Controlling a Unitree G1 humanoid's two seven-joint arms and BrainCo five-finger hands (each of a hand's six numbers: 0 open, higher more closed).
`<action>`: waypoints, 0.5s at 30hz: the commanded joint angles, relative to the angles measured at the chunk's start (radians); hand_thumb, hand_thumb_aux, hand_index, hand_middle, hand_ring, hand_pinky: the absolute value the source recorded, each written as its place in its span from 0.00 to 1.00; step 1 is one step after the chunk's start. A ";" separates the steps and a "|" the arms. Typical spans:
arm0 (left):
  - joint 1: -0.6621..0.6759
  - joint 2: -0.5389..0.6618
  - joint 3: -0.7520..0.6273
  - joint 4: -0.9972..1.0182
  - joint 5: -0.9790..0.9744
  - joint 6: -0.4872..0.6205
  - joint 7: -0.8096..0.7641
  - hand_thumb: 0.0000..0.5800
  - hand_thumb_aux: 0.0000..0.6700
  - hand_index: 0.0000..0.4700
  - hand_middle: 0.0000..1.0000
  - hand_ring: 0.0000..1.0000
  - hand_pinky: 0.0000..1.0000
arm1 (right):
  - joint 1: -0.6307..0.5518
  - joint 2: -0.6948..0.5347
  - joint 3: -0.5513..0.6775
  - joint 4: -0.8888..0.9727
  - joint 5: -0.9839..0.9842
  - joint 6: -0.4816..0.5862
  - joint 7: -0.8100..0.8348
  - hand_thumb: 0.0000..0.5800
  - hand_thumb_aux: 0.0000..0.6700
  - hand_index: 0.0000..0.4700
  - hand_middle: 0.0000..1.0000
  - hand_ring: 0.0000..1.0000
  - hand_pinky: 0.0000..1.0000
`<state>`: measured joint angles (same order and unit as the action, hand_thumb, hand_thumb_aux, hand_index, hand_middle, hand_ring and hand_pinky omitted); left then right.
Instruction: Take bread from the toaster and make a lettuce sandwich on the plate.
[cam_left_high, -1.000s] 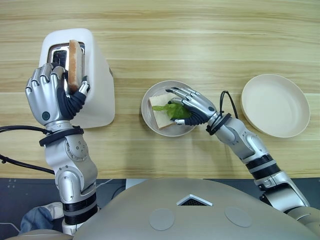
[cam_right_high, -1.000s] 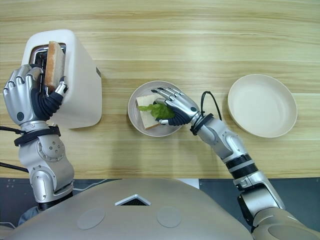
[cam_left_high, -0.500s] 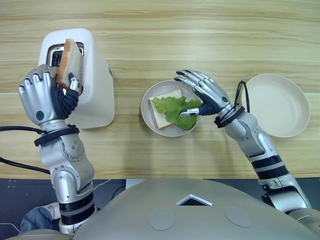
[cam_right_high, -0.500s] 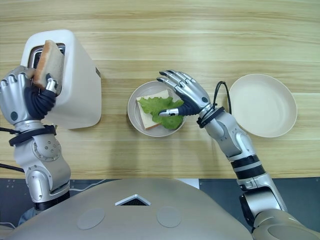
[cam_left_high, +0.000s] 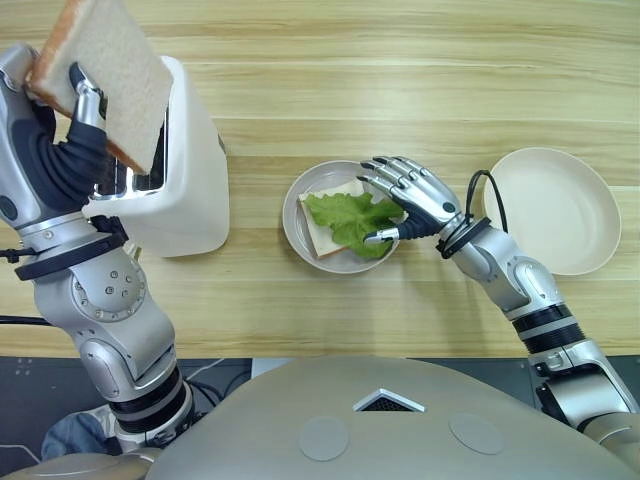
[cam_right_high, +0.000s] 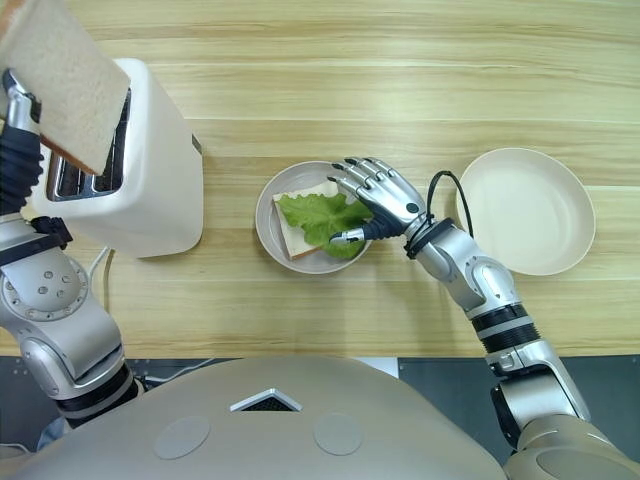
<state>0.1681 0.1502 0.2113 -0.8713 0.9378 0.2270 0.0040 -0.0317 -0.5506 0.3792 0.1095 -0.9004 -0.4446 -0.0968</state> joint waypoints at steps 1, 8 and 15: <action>-0.077 -0.044 -0.014 -0.064 -0.148 -0.018 0.000 1.00 1.00 1.00 1.00 1.00 1.00 | -0.019 -0.012 0.016 0.018 -0.026 -0.007 -0.021 0.79 0.54 0.54 0.00 0.00 0.00; -0.071 -0.098 -0.125 -0.079 -0.202 -0.052 -0.013 1.00 1.00 1.00 1.00 1.00 1.00 | -0.031 -0.013 0.037 0.043 -0.038 -0.016 -0.055 1.00 1.00 1.00 0.00 0.00 0.00; -0.036 -0.119 -0.179 -0.044 -0.178 -0.080 0.000 1.00 1.00 1.00 1.00 1.00 1.00 | -0.033 -0.023 0.045 0.049 -0.032 -0.031 -0.067 1.00 1.00 1.00 0.00 0.00 0.00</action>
<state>0.1173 0.0397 0.0409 -0.9357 0.7545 0.1496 -0.0028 -0.0599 -0.5596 0.4171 0.1542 -0.9265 -0.4717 -0.1680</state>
